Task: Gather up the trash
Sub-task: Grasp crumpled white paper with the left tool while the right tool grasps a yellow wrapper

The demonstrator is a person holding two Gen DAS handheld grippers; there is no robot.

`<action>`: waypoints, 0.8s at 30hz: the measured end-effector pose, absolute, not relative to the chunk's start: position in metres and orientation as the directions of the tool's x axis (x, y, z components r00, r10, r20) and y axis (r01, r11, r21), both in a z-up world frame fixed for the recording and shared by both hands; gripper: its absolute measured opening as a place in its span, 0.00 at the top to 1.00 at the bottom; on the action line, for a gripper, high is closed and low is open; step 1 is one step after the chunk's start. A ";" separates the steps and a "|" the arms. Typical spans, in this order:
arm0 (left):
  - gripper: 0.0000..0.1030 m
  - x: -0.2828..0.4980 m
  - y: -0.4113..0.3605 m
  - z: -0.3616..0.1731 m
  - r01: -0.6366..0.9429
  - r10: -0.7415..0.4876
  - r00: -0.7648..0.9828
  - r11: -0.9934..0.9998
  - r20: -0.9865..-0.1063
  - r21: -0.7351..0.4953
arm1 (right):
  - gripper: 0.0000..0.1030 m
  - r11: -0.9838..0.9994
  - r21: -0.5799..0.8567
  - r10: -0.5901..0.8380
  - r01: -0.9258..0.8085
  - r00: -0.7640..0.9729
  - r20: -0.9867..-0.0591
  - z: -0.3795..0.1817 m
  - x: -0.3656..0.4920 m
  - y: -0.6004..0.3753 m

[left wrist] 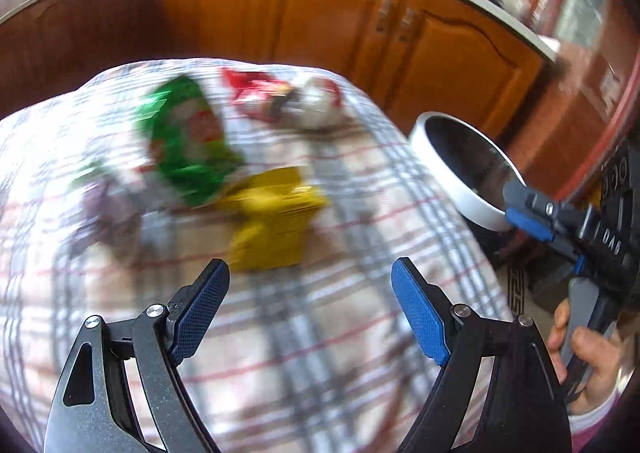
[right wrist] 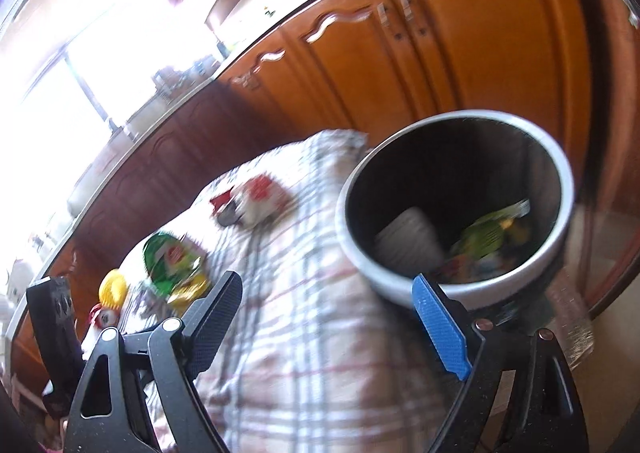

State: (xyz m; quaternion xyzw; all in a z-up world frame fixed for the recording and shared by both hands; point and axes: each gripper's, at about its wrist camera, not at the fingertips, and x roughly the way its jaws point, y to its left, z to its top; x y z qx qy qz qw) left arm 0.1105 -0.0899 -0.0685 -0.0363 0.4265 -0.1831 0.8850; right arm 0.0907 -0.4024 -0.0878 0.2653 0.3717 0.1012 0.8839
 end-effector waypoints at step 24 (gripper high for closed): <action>0.18 0.159 0.039 -0.085 0.051 -0.197 0.636 0.975 -0.746 -0.215 | 0.31 0.792 0.573 0.593 -0.209 0.483 -0.644 -0.118 0.157 -0.248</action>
